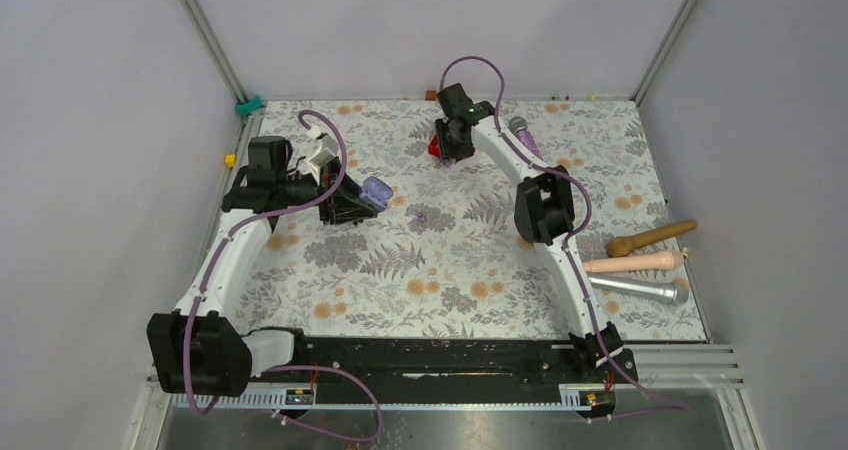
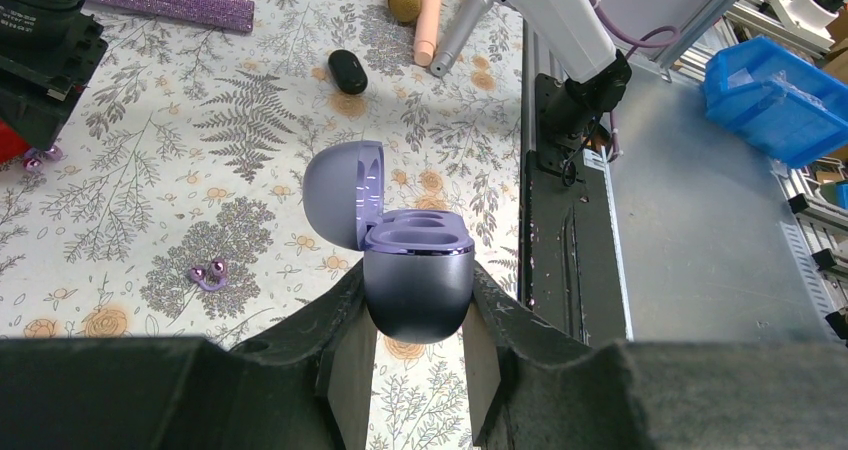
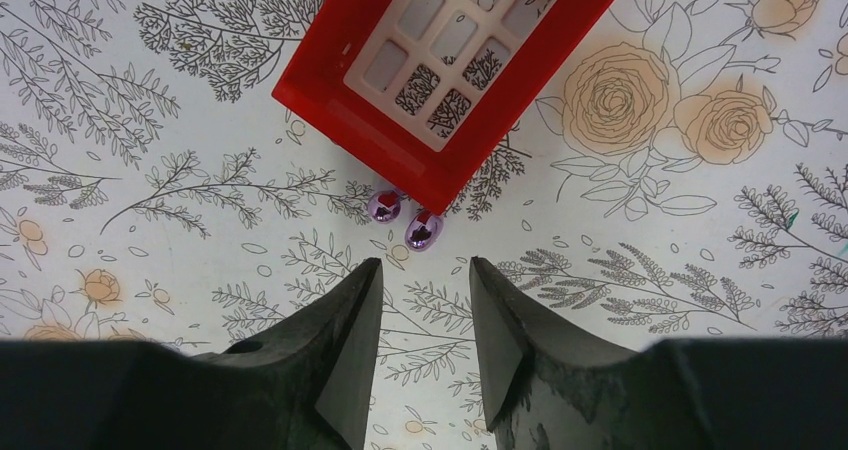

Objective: Insert the wireless bluetooth earbuds into the charging case
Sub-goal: Pick up the right earbud from the center of the board.

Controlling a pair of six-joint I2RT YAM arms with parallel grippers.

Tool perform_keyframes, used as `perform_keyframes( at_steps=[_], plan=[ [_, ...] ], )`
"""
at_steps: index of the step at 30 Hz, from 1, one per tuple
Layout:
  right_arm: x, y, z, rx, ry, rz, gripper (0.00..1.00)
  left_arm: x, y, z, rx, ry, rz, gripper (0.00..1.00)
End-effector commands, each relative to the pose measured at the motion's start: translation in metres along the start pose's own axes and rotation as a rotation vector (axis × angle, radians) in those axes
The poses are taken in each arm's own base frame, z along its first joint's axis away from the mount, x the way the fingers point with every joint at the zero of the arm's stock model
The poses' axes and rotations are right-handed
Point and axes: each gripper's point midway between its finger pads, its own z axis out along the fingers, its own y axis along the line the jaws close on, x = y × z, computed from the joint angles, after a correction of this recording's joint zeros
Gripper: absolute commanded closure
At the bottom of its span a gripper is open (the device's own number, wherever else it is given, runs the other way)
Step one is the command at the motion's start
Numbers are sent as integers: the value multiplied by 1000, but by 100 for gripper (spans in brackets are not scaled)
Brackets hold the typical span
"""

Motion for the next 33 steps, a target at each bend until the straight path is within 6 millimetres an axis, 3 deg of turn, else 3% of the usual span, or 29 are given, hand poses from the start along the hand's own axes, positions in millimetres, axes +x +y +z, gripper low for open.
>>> perform_keyframes(
  at_steps=[1, 7, 11, 27, 33],
  plan=[
    [-4, -1, -3, -3, -4, 54, 54, -8, -10, -1, 52, -28, 52, 100],
    [-6, -1, -3, -1, -10, 77, 49, -9, -10, -1, 52, -28, 46, 100],
    [-6, 10, 0, -52, -6, 127, 49, -9, -10, -1, 50, -27, 48, 100],
    [-18, 21, 4, -113, -36, 219, 66, -7, -7, -1, 49, -25, 38, 100],
    [-7, 21, 14, -87, 0, 356, 70, -7, -6, 0, 53, -26, 29, 100]
  ],
)
